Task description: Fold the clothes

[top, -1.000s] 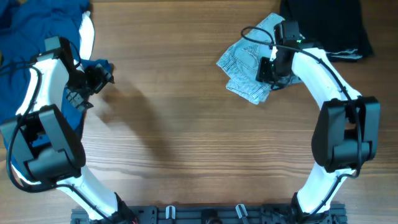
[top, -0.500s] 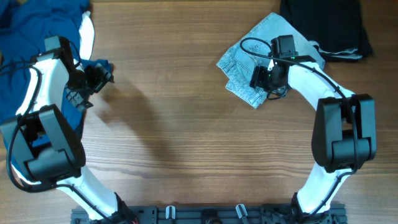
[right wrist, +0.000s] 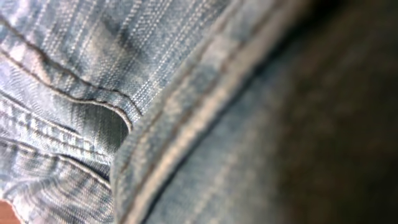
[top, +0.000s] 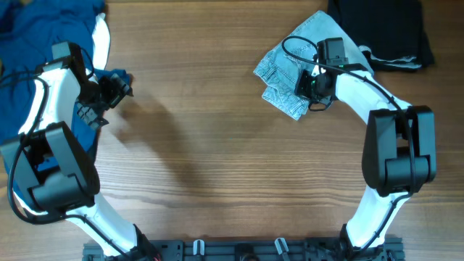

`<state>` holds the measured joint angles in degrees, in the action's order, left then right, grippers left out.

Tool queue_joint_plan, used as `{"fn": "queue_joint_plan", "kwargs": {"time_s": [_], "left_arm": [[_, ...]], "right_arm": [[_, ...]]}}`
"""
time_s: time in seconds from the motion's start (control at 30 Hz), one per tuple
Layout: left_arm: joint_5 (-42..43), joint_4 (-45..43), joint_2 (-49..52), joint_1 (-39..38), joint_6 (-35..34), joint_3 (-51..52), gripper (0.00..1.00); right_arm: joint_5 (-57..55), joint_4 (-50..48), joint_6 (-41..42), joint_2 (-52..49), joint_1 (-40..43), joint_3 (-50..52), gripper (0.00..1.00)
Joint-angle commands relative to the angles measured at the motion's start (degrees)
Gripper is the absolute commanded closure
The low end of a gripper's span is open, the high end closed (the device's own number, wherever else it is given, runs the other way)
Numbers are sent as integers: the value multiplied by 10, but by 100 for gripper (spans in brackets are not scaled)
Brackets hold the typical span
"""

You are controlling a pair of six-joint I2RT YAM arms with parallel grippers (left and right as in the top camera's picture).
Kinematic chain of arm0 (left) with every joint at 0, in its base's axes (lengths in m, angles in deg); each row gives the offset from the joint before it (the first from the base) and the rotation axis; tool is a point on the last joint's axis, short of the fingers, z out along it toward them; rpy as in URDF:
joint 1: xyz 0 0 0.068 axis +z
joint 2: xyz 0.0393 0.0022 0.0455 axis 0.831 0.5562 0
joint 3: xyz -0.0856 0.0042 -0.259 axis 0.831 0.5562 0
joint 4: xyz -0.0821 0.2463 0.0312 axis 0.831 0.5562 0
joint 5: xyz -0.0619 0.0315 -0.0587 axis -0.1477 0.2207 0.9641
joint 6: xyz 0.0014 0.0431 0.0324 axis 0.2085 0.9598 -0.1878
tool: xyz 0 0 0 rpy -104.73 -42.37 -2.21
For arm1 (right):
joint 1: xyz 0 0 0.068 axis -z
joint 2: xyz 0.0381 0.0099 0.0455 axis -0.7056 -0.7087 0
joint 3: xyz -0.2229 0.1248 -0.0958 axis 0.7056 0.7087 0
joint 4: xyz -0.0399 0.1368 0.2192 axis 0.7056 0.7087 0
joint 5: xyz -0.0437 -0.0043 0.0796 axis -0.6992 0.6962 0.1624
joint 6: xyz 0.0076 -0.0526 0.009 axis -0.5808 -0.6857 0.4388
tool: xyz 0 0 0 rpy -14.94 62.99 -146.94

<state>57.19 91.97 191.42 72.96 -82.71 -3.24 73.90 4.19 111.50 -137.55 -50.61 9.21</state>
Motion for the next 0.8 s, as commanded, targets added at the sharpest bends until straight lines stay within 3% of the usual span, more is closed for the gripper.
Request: {"fn": "queue_joint_plan", "kwargs": {"time_s": [0.0, 0.3, 0.53, 0.77], "left_arm": [[-3, -1, -10, -4, -7, -8, 0], [-3, -2, -10, -4, -7, -8, 0], [-3, -2, -10, -4, -7, -8, 0], [-3, -2, -10, -4, -7, -8, 0]], "right_arm": [[51, 37, -51, 31, -7, -31, 96], [3, 45, -62, 237, 6, -89, 96], [-80, -37, -66, 248, 36, -90, 96], [-122, -219, -93, 237, 93, -90, 96]]}}
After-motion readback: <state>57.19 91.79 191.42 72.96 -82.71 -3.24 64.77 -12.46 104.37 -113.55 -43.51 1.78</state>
